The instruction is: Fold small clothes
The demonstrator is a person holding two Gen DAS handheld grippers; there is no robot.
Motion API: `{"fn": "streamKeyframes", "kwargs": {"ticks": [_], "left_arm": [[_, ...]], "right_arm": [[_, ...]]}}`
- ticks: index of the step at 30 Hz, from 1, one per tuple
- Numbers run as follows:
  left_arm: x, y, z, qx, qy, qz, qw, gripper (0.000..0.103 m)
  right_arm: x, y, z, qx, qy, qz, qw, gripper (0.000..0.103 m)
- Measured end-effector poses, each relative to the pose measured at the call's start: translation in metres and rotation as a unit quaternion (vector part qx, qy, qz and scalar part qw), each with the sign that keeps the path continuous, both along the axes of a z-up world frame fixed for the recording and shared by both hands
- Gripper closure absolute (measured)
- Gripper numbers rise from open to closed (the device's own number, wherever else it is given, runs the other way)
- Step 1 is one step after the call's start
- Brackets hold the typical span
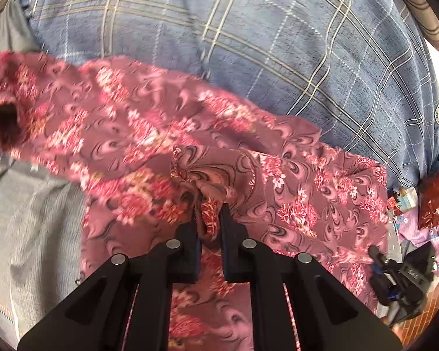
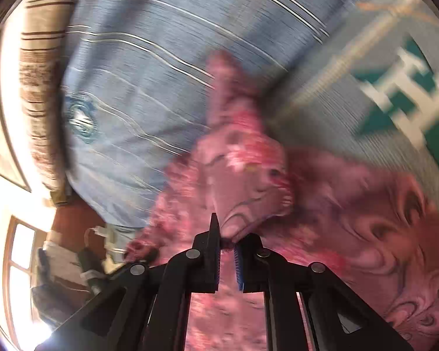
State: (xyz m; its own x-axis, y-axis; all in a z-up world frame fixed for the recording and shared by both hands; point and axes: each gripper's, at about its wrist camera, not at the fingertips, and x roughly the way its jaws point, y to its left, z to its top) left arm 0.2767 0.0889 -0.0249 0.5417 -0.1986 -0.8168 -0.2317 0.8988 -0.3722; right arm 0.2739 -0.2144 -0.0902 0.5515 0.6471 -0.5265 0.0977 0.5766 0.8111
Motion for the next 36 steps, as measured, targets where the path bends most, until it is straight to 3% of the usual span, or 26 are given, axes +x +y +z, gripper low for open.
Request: {"fn": "streamKeyframes", "kwargs": {"ticks": [3,5,7,9,10,13,17,18,19,21,24,26,27,28,31,35,36], "left_arm": [[-0.006,-0.001,-0.005,0.005,-0.004,-0.001,1.0000,0.095],[-0.008,-0.002,-0.005,0.010,-0.015,-0.001,0.9998,0.095],[-0.011,0.000,-0.003,0.007,-0.022,-0.001,0.9997,0.095],[-0.011,0.000,-0.002,-0.004,-0.025,-0.001,0.9997,0.095],[-0.012,-0.001,-0.003,-0.008,-0.027,-0.001,0.9996,0.095],[-0.009,-0.011,-0.007,-0.005,-0.028,-0.010,0.9995,0.095],[-0.005,-0.025,-0.015,0.030,-0.019,-0.019,0.9992,0.095],[-0.006,-0.025,-0.014,0.030,-0.019,-0.022,0.9991,0.095],[-0.008,-0.022,-0.012,0.024,-0.020,-0.024,0.9992,0.094],[-0.012,-0.014,-0.008,0.004,-0.022,-0.024,0.9995,0.092],[-0.015,0.001,0.000,-0.026,-0.027,-0.016,0.9992,0.079],[-0.019,0.010,0.007,-0.042,-0.046,-0.002,0.9981,0.061],[-0.021,0.012,0.009,-0.045,-0.054,0.001,0.9975,0.051],[-0.022,0.012,0.011,-0.046,-0.059,0.001,0.9972,0.049],[-0.016,0.006,0.010,-0.039,-0.060,-0.012,0.9973,0.049],[-0.003,-0.009,0.001,-0.010,-0.048,-0.025,0.9985,0.049],[-0.002,-0.009,0.000,-0.007,-0.046,-0.028,0.9985,0.049]], "right_arm": [[-0.001,-0.013,-0.013,0.060,0.013,-0.028,0.998,0.080],[-0.002,-0.023,-0.012,0.090,0.001,-0.051,0.995,0.061],[0.000,-0.032,-0.010,0.114,-0.005,-0.081,0.990,0.057],[0.011,-0.041,-0.013,0.129,0.008,-0.108,0.986,0.063],[0.014,-0.044,-0.010,0.116,0.001,-0.117,0.986,0.089],[0.010,-0.052,0.011,0.062,-0.042,-0.146,0.986,0.091],[0.014,-0.053,-0.005,-0.011,0.023,-0.145,0.989,0.093],[0.013,-0.055,-0.007,-0.013,0.026,-0.134,0.991,0.093],[0.008,-0.056,0.000,-0.023,0.019,-0.123,0.992,0.084],[-0.003,-0.058,0.015,-0.048,0.013,-0.111,0.993,0.083],[-0.025,-0.065,0.046,-0.067,-0.029,-0.099,0.992,0.080],[-0.028,-0.074,0.063,-0.090,-0.065,-0.105,0.988,0.057],[-0.017,-0.075,0.071,-0.105,-0.074,-0.103,0.986,0.053],[-0.002,-0.073,0.073,-0.111,-0.073,-0.094,0.987,0.049],[0.056,-0.058,0.067,-0.122,-0.047,-0.047,0.990,0.050],[0.108,-0.040,0.043,-0.167,-0.015,-0.030,0.985,0.050],[0.119,-0.038,0.036,-0.170,-0.004,-0.023,0.985,0.054]]}}
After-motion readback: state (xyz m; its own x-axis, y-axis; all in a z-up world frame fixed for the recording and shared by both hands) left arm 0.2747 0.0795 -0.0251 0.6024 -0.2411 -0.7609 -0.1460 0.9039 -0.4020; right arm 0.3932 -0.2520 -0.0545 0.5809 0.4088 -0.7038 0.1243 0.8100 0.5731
